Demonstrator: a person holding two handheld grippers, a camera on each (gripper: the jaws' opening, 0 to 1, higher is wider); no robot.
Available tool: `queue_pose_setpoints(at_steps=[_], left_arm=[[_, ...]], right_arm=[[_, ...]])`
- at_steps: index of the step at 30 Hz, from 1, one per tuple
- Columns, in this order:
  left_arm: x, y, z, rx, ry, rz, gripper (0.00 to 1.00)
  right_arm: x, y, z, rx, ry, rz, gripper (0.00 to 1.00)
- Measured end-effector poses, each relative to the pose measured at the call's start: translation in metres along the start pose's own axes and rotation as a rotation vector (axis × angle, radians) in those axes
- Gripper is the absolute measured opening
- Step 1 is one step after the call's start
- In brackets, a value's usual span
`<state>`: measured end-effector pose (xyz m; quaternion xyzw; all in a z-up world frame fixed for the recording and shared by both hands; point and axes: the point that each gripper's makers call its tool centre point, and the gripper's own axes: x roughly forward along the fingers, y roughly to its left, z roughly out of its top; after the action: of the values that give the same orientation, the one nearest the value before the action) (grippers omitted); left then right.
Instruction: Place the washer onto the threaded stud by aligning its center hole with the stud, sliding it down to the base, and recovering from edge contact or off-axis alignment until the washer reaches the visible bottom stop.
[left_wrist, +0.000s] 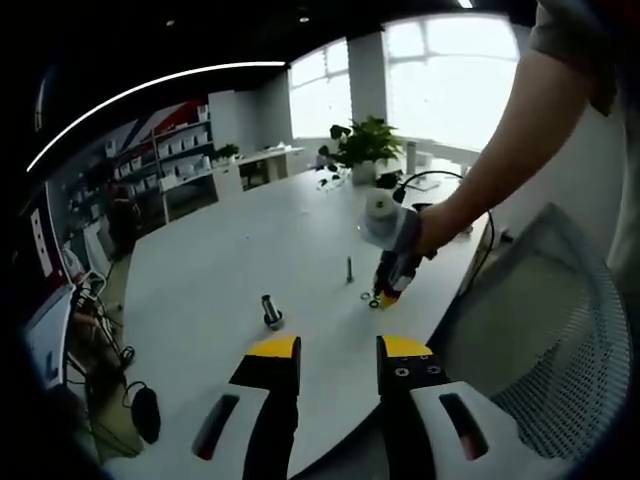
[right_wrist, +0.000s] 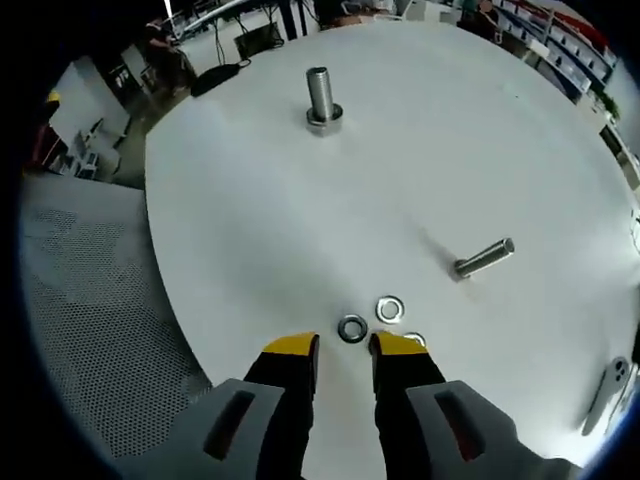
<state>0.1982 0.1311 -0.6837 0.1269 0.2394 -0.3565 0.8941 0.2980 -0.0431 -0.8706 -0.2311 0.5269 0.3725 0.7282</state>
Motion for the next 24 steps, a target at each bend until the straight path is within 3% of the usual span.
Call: queue_pose_setpoints(at_steps=[8, 12, 15, 24], left_arm=[[-0.0002, -0.0007, 0.0015, -0.006, -0.009, -0.004, 0.29], [-0.0004, 0.0007, 0.0004, -0.010, -0.005, 0.002, 0.29], [-0.0002, 0.0006, 0.0005, -0.006, -0.005, 0.001, 0.29], [0.0001, 0.0016, -0.0003, -0.003, 0.001, 0.004, 0.28]], right_arm=[[0.0037, 0.0018, 0.0048, -0.019, 0.016, 0.014, 0.23], [0.0074, 0.0037, -0.0025, -0.099, 0.067, 0.005, 0.23], [0.0082, 0.0013, 0.0006, -0.105, 0.058, 0.005, 0.21], [0.0095, -0.0021, -0.0001, -0.260, 0.197, 0.026, 0.17]])
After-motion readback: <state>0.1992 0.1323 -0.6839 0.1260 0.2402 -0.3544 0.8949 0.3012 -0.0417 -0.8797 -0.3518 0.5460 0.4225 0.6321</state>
